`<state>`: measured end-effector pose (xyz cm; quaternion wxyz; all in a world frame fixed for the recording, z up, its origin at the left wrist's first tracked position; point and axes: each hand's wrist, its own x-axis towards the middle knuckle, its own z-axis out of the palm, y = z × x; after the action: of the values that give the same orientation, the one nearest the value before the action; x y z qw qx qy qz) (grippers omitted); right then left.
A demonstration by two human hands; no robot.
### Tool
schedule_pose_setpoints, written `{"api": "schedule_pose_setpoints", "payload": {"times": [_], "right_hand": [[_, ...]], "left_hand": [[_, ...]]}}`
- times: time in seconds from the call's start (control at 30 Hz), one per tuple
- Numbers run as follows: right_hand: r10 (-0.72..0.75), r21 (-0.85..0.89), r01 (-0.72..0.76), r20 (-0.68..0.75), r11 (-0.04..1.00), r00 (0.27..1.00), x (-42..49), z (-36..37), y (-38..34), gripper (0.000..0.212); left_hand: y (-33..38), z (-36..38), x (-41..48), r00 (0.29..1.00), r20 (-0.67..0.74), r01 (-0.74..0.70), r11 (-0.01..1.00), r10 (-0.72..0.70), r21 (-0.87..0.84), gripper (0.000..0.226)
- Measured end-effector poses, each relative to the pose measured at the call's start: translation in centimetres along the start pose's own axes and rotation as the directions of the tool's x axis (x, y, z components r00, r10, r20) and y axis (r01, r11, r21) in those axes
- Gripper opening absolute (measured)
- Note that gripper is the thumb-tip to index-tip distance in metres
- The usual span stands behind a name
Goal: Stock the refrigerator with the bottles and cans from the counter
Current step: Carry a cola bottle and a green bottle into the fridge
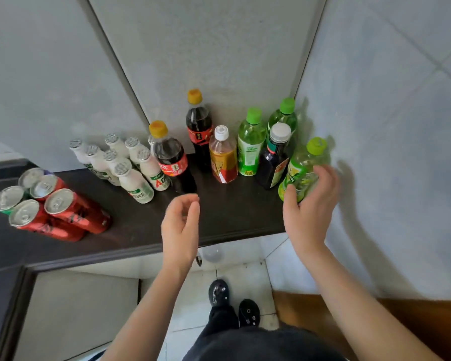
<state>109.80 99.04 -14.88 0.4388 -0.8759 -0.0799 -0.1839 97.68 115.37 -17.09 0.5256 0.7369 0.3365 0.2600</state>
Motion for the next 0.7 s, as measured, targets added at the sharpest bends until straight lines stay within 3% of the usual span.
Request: {"api": "schedule_pose_setpoints", "payload": {"times": [0.13, 0.27, 0.4, 0.47, 0.6, 0.7], "right_hand": [[-0.015, -0.056, 0.018, 0.047, 0.998, 0.999, 2.9, 1.0, -0.5, 0.059], [-0.051, -0.108, 0.055, 0.045, 0.993, 0.998, 4.6, 1.9, -0.2, 0.062], [-0.051, -0.252, 0.048, -0.004, 0.967, 0.999, 4.8, 2.6, 0.3, 0.057], [-0.102, -0.301, 0.089, -0.027, 0.95, 0.994, 4.9, 2.5, 0.6, 0.055], [-0.176, -0.235, 0.172, 0.003, 0.957, 0.984, 4.6, 2.2, 1.1, 0.059], [-0.197, -0.23, 0.2, 0.037, 0.952, 0.98, 3.6, 2.7, 1.3, 0.049]], "left_hand": [[1.7, 0.6, 4.2, 0.948, -0.193, -0.225, 0.961, 0.254, 0.159, 0.031], [2.0, 0.5, 8.3, 0.934, -0.281, -0.188, 0.973, 0.22, 0.137, 0.055], [1.6, 0.7, 11.4, 0.956, -0.249, -0.155, 0.987, 0.158, 0.035, 0.066], [1.4, 0.8, 12.4, 0.969, -0.22, -0.125, 0.992, 0.115, -0.031, 0.059], [0.6, 0.9, 13.1, 0.96, -0.2, -0.189, 0.981, 0.194, 0.045, 0.014], [0.3, 1.1, 13.2, 0.955, -0.201, -0.212, 0.976, 0.219, 0.053, 0.005]]}}
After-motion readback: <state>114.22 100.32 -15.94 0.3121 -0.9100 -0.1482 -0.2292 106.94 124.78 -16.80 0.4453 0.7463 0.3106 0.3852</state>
